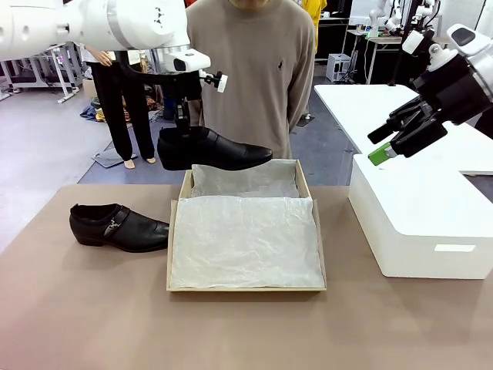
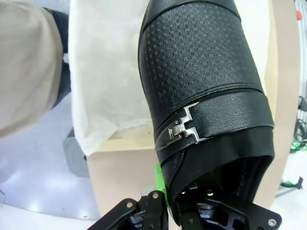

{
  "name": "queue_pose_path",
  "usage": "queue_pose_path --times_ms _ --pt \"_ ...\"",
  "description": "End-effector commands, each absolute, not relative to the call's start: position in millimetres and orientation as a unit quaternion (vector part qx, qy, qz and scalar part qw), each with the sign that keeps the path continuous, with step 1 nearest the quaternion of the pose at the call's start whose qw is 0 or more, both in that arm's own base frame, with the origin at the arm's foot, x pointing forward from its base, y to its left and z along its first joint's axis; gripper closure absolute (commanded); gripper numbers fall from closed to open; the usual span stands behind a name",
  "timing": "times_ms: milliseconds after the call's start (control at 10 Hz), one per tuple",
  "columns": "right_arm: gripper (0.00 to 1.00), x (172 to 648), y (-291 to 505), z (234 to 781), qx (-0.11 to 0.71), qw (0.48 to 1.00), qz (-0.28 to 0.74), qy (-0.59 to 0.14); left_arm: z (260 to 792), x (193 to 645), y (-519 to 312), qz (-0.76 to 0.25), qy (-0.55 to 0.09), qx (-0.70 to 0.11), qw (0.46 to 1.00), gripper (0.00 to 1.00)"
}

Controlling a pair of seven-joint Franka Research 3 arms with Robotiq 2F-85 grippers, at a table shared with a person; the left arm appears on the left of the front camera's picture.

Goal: Pack the shoes into the box.
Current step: Place one shoe of the Shoes into the Shoes Box.

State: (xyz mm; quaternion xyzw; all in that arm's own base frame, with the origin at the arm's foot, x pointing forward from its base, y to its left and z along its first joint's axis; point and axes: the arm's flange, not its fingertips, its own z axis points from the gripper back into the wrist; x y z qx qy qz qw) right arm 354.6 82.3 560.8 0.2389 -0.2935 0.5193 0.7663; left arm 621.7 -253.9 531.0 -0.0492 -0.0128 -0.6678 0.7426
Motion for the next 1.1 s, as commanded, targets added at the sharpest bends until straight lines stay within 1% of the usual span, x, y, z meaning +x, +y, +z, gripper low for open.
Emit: queue_pose_path --times_ms 0,500,600,1000 --pt "0.0 356.9 83.2 560.0 0.249 0.754 0.525 -0.306 540.8 646.5 -272.7 -0.658 0.004 -0.059 0.751 1.0" --pt "0.0 356.9 83.2 560.0 0.249 0.754 0.525 -0.306 528.8 650.7 -292.1 -0.659 0.022 -0.077 0.748 1.0" --pt "0.0 356.9 83.2 560.0 0.249 0.754 0.525 -0.306 511.1 640.2 -290.0 -0.667 0.01 -0.074 0.741 1.0" --pt "0.0 356.9 83.2 560.0 0.249 0.754 0.525 -0.306 511.1 640.2 -290.0 -0.667 0.01 -0.074 0.741 1.0"
